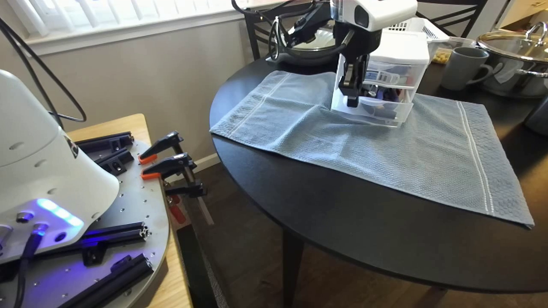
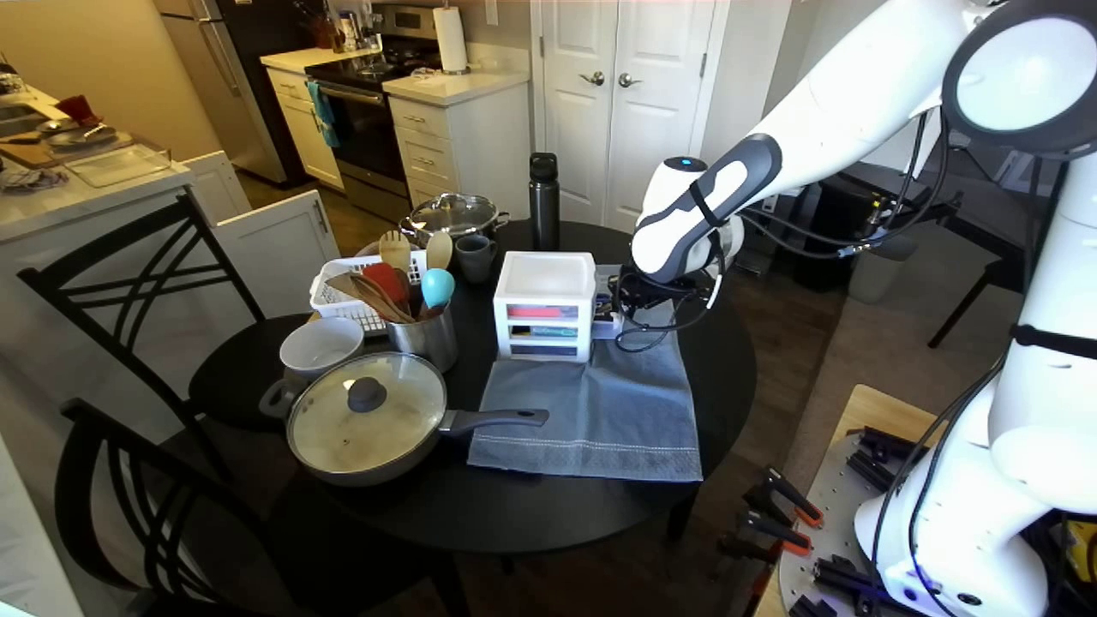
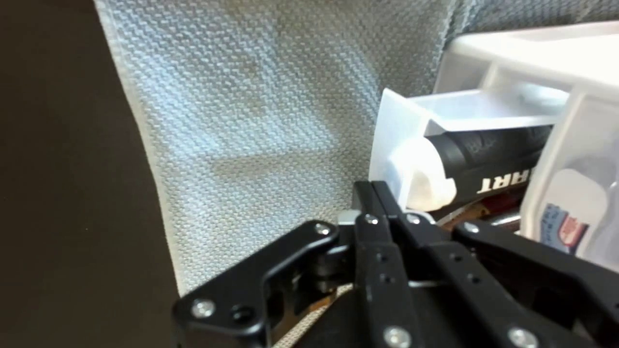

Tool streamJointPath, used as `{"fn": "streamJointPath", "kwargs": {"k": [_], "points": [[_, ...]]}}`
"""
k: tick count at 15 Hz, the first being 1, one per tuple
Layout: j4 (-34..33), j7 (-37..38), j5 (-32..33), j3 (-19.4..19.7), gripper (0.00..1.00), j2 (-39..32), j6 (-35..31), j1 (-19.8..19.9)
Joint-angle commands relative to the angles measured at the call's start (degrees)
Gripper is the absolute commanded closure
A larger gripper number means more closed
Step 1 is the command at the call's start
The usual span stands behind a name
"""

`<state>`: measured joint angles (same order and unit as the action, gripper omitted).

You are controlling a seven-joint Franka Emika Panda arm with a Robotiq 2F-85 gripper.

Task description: Close the open drawer.

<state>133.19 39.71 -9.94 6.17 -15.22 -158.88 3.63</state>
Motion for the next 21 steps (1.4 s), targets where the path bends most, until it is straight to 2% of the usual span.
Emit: {"fn": "streamJointPath", "kwargs": {"k": [1,10,14,18,21], "points": [[-3.14,-3.98,-5.85,-2.44,0.96,-2.59,-0.35,0.33],[-6.27,-9.86,-15.77,-5.69,0.96,-5.82,-1.54,1.07],[-4.67,-19.97,-25.81,-9.97,0.96,-4.00,-3.79,4.52],[-3.89,-35.33,-40.70,-17.32,0.96,-3.21,-6.08,11.75],[-3.44,-45.15,-49.75,-20.10,0.96,-2.49,-5.83,15.72]]}}
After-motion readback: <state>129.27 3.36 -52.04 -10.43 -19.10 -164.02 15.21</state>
